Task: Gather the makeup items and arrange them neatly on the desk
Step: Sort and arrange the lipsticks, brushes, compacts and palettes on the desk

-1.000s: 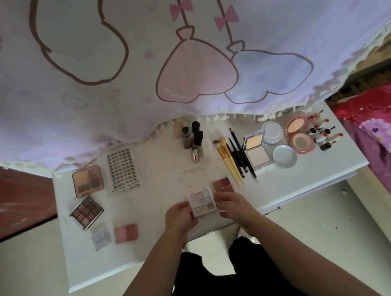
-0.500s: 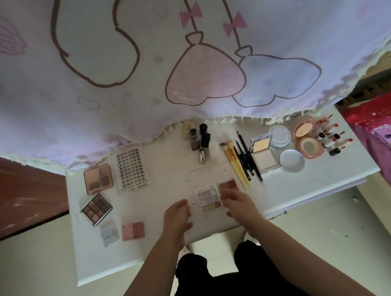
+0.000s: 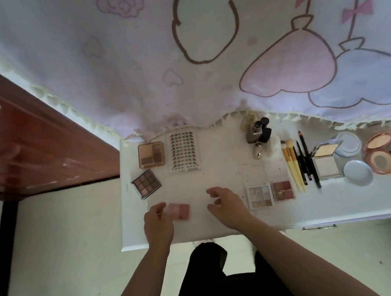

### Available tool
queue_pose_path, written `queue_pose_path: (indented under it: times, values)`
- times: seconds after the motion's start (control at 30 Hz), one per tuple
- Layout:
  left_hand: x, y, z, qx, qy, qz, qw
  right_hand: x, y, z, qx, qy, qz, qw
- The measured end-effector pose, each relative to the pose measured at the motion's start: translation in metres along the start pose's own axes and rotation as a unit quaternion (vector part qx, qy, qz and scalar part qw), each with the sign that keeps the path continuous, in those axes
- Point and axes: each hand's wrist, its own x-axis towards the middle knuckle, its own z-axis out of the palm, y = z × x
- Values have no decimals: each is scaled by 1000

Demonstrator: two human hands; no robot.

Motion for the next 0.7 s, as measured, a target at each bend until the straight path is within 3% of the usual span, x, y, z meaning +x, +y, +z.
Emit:
queue_pose_path:
  times: [0.27,0.4,0.57,0.7]
  values:
    - [22,-18,-27,-33,-36,-18,999,14,-25,52,-236,-49,-85,967]
    - [26,-18,-33,-80,-48,-40,995,19,-27,58,-263,-19,-115,958]
    - [19,0,-36,-138,-85,-65,985,10,-28,31,-63,20,-38,997]
    - [3,44,-39,-256,-216,-61,940,-10,-42,-10,189,-28,-2,982]
